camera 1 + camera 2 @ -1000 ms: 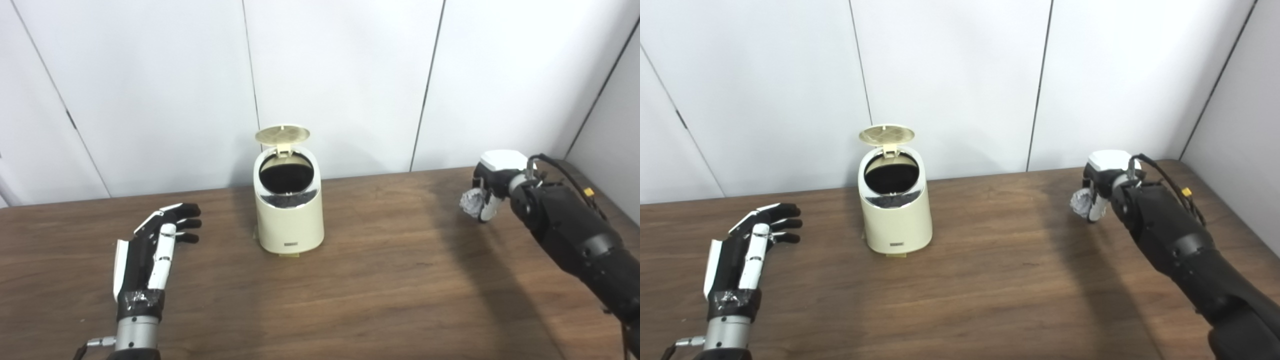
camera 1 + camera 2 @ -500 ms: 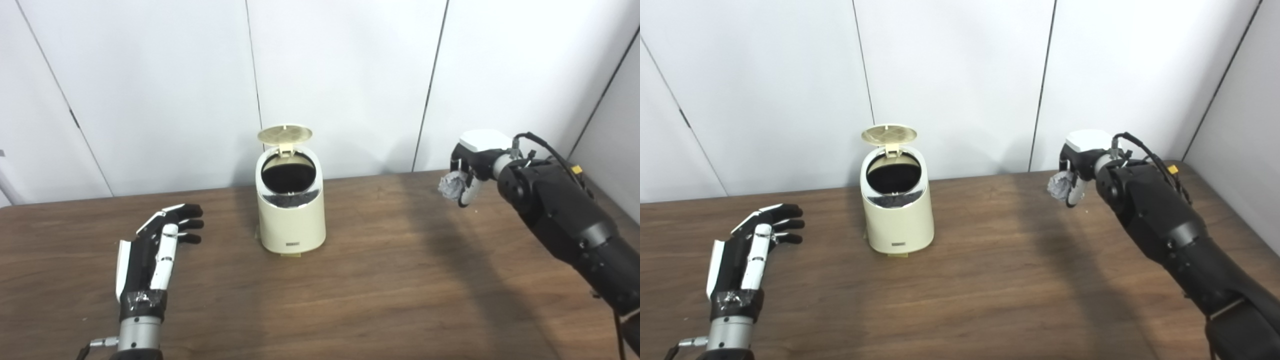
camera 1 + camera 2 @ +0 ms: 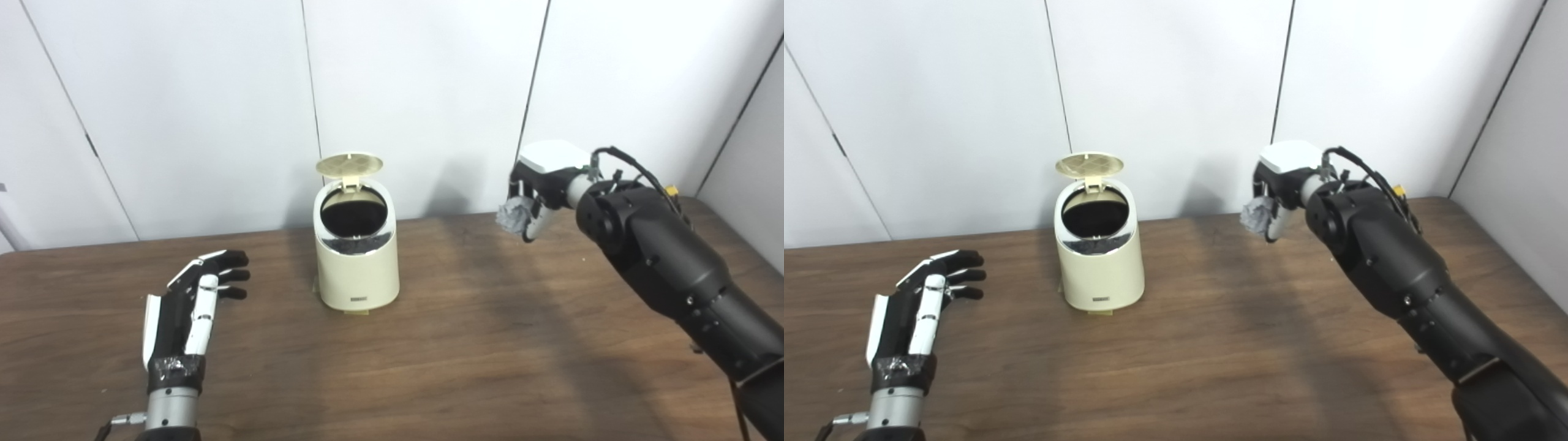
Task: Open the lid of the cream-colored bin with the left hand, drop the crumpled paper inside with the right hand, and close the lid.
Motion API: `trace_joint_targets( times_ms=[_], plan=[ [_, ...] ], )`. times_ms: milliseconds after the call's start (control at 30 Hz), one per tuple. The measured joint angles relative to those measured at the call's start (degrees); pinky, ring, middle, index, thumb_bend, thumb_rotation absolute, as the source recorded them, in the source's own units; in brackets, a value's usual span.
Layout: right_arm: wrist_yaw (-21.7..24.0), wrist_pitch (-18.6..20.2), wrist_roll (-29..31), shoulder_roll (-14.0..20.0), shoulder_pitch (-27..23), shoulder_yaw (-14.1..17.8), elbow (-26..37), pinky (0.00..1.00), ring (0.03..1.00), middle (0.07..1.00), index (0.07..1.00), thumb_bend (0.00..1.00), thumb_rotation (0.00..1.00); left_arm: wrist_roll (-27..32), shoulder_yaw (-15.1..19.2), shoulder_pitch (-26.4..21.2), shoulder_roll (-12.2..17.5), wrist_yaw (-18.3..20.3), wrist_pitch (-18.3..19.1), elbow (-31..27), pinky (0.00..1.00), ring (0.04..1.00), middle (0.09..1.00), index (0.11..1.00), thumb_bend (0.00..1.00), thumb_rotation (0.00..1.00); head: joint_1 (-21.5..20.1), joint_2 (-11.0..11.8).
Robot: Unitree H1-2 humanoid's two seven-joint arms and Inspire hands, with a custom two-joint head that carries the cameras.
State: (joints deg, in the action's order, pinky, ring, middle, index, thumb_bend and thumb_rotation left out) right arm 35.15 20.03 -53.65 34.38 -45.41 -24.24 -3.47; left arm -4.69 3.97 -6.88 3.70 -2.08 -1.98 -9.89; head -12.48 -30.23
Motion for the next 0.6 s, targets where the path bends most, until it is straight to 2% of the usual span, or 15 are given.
trace_joint_targets(
  times_ms=[100, 200, 233, 300, 367, 400, 533, 600],
  plan=[
    [3.77, 0.17, -0.1, -0.7, -0.53, 0.04, 3.48, 0.39, 0.476, 0.49, 0.48, 0.53, 0.0, -0.21, -0.11, 0.0, 0.0, -0.04, -0.01, 0.0, 0.56, 0.656, 0.688, 0.68, 0.28, 0.85, -0.18, 0.0],
    [7.0, 0.16, -1.0, -1.92, -2.01, -0.47, 5.19, 0.38, 0.463, 0.499, 0.476, 0.53, 0.0, -0.33, -0.31, 0.0, -0.13, -0.14, -0.01, 0.0, 0.56, 0.656, 0.686, 0.678, 0.28, 0.83, -0.18, 0.09],
    [7.47, 0.16, -1.08, -2.22, -2.39, -0.42, 5.64, 0.33, 0.414, 0.471, 0.482, 0.53, 0.0, -0.33, -0.45, -0.03, -0.35, -0.15, -0.01, 0.0, 0.56, 0.653, 0.685, 0.678, 0.28, 0.82, -0.18, 0.09],
    [7.98, 0.17, -1.21, -2.86, -2.79, 0.12, 7.07, 0.32, 0.418, 0.505, 0.483, 0.52, 0.0, -0.34, -0.54, -0.03, -0.79, -0.26, -0.01, 0.03, 0.55, 0.651, 0.684, 0.679, 0.27, 0.82, -0.18, 0.09],
    [8.32, 0.21, -0.97, -4.13, -3.08, 0.97, 8.78, 0.41, 0.443, 0.517, 0.474, 0.52, 0.0, -0.34, -0.54, -0.04, -0.95, -0.42, -0.03, 0.19, 0.55, 0.652, 0.684, 0.679, 0.27, 0.82, -0.35, 0.18],
    [8.99, 0.23, -0.81, -4.55, -3.33, 1.07, 9.58, 0.41, 0.465, 0.527, 0.461, 0.52, 0.0, -0.35, -0.57, -0.08, -1.04, -0.45, -0.12, 0.37, 0.55, 0.655, 0.685, 0.68, 0.28, 0.82, -0.44, 0.35],
    [14.01, 1.17, -1.44, -6.02, -5.59, 0.8, 10.88, 0.31, 0.413, 0.466, 0.503, 0.52, 0.0, -0.45, -0.78, -0.21, -1.57, -0.65, -0.18, 0.88, 0.57, 0.662, 0.688, 0.679, 0.31, 0.81, -0.09, 0.61],
    [15.38, 1.51, -1.9, -6.8, -6.96, 0.64, 11.08, 0.29, 0.406, 0.456, 0.508, 0.52, 0.0, -0.42, -0.82, -0.32, -1.98, -0.7, -0.19, 1.23, 0.58, 0.667, 0.692, 0.683, 0.32, 0.8, 0.09, 0.62]
  ],
)
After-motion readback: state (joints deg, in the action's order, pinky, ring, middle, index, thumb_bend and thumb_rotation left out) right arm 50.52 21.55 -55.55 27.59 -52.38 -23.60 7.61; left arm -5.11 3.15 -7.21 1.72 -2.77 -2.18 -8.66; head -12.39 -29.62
